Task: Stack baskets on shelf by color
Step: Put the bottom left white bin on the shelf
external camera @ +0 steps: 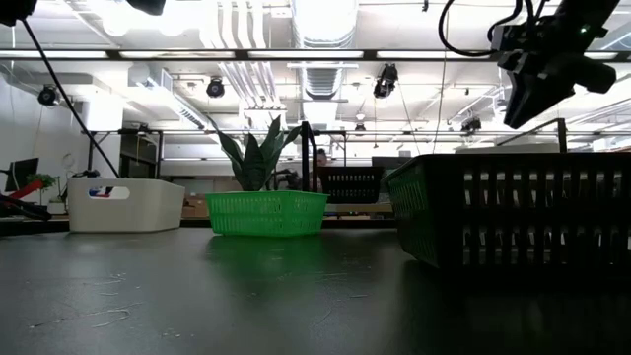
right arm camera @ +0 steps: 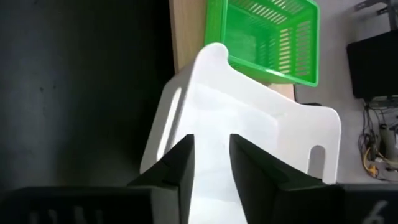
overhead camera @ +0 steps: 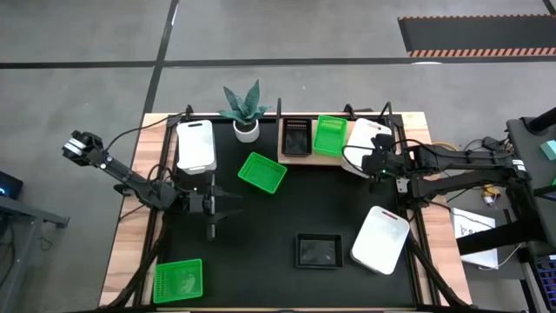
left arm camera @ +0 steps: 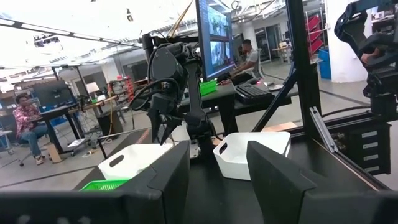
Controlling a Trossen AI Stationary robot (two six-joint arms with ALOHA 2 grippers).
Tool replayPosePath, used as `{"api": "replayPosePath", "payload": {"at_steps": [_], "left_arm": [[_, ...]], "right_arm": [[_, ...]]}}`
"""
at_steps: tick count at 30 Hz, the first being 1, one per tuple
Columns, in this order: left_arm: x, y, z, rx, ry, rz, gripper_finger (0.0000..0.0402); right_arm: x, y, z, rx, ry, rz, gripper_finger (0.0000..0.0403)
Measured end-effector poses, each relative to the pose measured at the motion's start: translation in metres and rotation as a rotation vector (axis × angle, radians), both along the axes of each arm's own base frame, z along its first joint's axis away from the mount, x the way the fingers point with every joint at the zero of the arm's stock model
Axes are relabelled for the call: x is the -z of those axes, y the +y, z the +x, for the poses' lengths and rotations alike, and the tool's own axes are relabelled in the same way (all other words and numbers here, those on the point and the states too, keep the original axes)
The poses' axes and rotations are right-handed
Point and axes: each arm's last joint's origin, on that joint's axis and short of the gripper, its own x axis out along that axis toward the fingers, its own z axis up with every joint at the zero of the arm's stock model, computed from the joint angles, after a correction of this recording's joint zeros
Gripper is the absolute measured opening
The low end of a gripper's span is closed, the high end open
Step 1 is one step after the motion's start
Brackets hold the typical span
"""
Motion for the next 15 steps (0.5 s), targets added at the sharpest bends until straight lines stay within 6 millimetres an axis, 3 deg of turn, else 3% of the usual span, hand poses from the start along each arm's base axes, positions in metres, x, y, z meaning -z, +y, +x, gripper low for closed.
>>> {"api": "replayPosePath", "payload": {"at_steps": [5, 9, 15], "left_arm": [[-0.001, 0.000, 0.000, 0.000, -0.006, -0.004, 0.0145], [-0.001, 0.000, 0.000, 0.000, -0.006, -0.003, 0.0145], [0.000, 0.000, 0.000, 0.001, -0.003, -0.002, 0.0145]], "right_arm": [[0.000, 0.000, 0.000, 0.013, -0.001, -0.003, 0.0112], [-0.013, 0.000, 0.005, 0.094, -0.103, 0.058, 0.0107], [-0.030, 0.010, 0.024, 0.090, -0.204, 0.485, 0.0055]]}}
